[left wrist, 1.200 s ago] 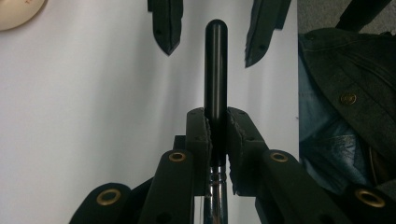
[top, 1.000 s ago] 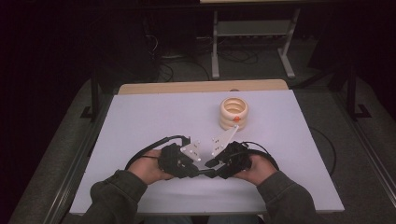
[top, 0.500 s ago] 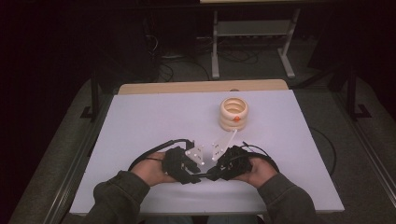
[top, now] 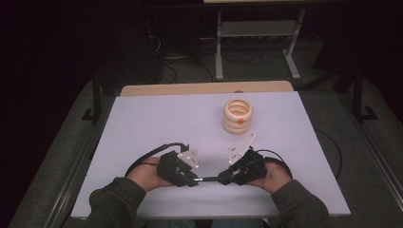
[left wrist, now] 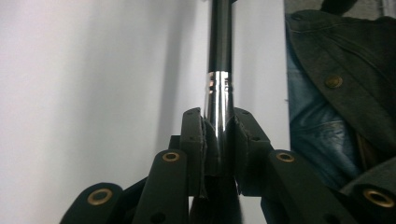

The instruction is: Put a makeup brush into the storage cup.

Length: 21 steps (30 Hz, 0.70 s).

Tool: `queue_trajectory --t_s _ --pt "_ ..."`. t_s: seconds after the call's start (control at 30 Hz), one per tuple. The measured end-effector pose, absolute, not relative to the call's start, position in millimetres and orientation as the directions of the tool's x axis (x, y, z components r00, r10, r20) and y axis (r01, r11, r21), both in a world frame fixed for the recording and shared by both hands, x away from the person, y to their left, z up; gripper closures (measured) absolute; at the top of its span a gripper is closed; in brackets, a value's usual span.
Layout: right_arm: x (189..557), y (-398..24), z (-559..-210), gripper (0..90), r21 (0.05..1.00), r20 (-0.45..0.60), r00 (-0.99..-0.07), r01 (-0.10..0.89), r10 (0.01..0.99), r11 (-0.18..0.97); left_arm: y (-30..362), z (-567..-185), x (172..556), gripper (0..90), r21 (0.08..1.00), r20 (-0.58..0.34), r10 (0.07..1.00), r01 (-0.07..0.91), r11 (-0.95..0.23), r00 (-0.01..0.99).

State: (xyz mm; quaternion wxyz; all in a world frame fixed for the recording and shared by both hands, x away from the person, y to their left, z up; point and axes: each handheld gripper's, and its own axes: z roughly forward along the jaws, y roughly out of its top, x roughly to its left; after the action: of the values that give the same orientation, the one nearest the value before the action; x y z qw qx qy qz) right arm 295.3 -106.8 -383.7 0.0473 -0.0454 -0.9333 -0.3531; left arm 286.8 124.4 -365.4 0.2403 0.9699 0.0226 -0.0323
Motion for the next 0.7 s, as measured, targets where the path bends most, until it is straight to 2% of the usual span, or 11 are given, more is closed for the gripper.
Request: queue_trajectory --t_s 0.03,0.07,0.17,0.27,0.33,0.43,0.47,0.5,0.57,0.63,0.7 --pt "296.9 -104.1 -384.8 41.7 0.633 0.138 -0.987 0.151 0.082 0.759 123.0 -365.4 286.2 76.3 0.451 -0.068 0.025 0.053 -0.891 0.997" --pt "297.4 -101.9 -383.4 44.0 0.611 0.148 -0.983 0.18 0.113 0.771 121.5 -365.3 285.9 76.3 0.433 -0.06 0.018 0.043 -0.901 0.998" --pt "292.1 -96.7 -372.6 52.2 0.614 0.103 -0.992 0.12 0.072 0.78 118.8 -364.8 285.9 76.3 0.419 -0.056 0.011 0.034 -0.907 0.998" --pt "292.1 -89.3 -374.4 61.9 0.585 0.109 -0.993 0.102 0.047 0.805 117.0 -363.3 285.5 76.3 0.419 -0.05 0.008 0.029 -0.907 0.999" --pt "290.7 -84.3 -379.9 77.3 0.548 0.114 -0.993 0.092 0.035 0.831 115.4 -363.2 282.8 76.3 0.421 -0.054 -0.004 0.019 -0.907 0.999" --pt "286.2 -80.0 -386.2 78.5 0.521 0.117 -0.993 0.07 0.01 0.851 114.8 -363.8 277.8 76.1 0.42 -0.031 -0.013 0.001 -0.908 0.999" --pt "285.2 -80.9 -387.3 78.6 0.524 0.117 -0.993 0.073 0.013 0.848 117.4 -363.2 277.8 75.7 0.447 -0.031 -0.001 0.013 -0.894 1.0" --pt "285.0 -84.1 -388.0 78.6 0.543 0.125 -0.992 0.081 0.015 0.836 120.0 -362.9 278.3 74.3 0.468 -0.052 0.012 0.035 -0.883 0.999" --pt "284.2 -91.6 -388.3 78.6 0.573 0.112 -0.993 0.087 0.027 0.815 129.5 -361.5 281.6 61.2 0.517 -0.062 0.07 0.092 -0.851 0.996" --pt "282.8 -104.3 -389.3 78.6 0.619 0.115 -0.992 0.118 0.059 0.777 140.7 -362.9 286.2 53.1 0.567 -0.108 0.119 0.159 -0.808 0.987" --pt "282.8 -109.1 -389.5 78.7 0.626 0.112 -0.991 0.127 0.073 0.769 149.3 -366.8 287.7 51.9 0.59 -0.121 0.162 0.202 -0.782 0.979"
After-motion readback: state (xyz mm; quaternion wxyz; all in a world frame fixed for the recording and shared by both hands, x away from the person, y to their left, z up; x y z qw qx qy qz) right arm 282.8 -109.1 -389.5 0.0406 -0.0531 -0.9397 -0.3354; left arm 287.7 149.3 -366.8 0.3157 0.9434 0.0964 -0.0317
